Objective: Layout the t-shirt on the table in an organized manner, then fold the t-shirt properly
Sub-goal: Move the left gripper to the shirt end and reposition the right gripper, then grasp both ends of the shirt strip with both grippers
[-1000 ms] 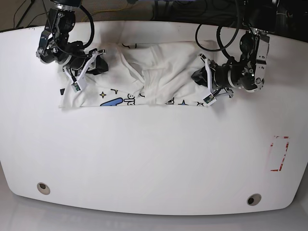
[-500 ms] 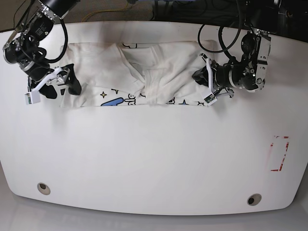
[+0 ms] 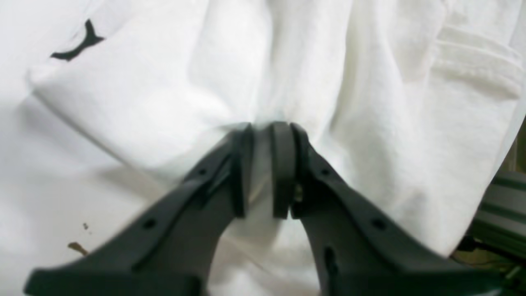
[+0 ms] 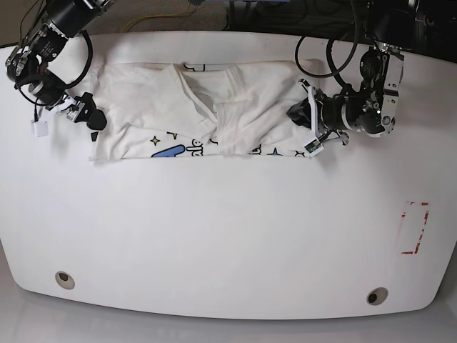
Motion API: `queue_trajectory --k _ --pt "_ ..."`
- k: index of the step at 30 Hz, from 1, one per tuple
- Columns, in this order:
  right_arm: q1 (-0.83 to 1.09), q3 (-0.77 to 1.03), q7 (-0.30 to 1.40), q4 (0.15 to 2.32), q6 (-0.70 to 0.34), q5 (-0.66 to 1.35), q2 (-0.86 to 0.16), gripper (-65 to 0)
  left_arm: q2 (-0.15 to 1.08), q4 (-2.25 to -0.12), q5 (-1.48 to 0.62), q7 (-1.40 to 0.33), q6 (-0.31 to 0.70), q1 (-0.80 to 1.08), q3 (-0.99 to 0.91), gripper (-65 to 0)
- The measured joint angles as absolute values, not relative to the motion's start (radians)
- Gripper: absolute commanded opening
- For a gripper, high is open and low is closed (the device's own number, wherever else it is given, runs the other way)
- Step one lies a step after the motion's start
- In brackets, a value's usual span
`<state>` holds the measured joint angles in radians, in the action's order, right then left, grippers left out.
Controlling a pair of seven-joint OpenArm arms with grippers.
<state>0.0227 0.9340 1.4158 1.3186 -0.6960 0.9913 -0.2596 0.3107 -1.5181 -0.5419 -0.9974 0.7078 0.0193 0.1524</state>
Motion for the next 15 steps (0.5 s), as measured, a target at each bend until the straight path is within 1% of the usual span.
queue_trajectory --k 7,13,15 --pt "0.019 0.926 1.402 1.295 -0.697 0.983 -0.258 0.0 0.311 -1.518 -0.543 -0.998 0.708 0.019 0.152 -57.5" --pt "0.029 0.856 1.380 1.291 -0.700 0.994 -0.263 0.0 0.311 -1.518 -0.543 -1.000 0.708 0.019 0.151 -57.5" --pt "0.032 0.831 1.375 1.307 -0.700 0.996 -0.250 0.0 0.311 -1.518 -0.543 -1.000 0.708 0.019 0.151 -57.5"
